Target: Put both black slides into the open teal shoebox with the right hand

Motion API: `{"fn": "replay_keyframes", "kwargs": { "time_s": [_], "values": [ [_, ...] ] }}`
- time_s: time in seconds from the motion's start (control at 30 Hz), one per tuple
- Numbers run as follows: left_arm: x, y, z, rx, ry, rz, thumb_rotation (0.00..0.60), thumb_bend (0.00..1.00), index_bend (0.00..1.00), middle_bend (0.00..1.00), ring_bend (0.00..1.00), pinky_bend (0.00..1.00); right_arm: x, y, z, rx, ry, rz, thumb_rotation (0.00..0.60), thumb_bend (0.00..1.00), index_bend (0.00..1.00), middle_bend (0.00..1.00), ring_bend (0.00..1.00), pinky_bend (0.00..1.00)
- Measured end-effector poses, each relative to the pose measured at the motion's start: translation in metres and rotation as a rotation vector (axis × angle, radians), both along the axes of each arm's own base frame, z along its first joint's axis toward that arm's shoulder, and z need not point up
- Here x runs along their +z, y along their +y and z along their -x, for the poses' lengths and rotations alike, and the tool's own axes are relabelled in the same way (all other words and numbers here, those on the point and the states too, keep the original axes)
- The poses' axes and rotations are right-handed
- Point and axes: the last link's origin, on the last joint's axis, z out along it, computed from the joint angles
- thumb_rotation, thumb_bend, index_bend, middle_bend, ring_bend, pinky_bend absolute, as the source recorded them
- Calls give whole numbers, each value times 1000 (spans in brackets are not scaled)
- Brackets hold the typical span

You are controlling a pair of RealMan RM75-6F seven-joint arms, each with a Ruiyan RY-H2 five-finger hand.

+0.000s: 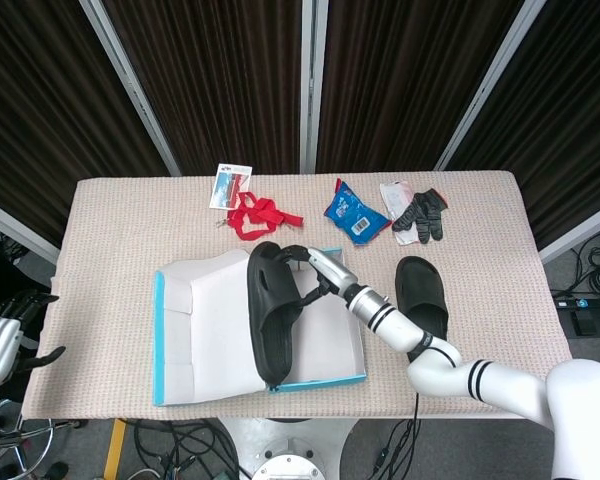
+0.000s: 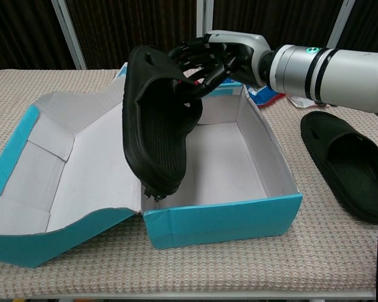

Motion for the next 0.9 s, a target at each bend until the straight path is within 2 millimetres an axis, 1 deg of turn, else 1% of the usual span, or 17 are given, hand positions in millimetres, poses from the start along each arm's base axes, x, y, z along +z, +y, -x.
{"fn": "replay_keyframes", "kwargs": {
  "time_s": [0.4, 0.57, 0.9],
  "values": [
    [0, -2, 3, 3, -2, 1, 600, 145, 238, 235, 129, 196, -14, -1, 5, 12, 61, -3, 600, 26, 433, 429, 111, 173],
    [0, -2, 3, 5, -4, -2, 600, 144, 238, 235, 129, 196, -18, -3, 6, 17, 90, -5, 600, 26, 433, 429, 147, 187],
    [3, -2, 4, 5, -6, -9, 600, 144, 238, 235, 129, 196, -29, -1, 8, 38, 144, -20, 600, 26, 433, 429, 147, 190]
  ]
}}
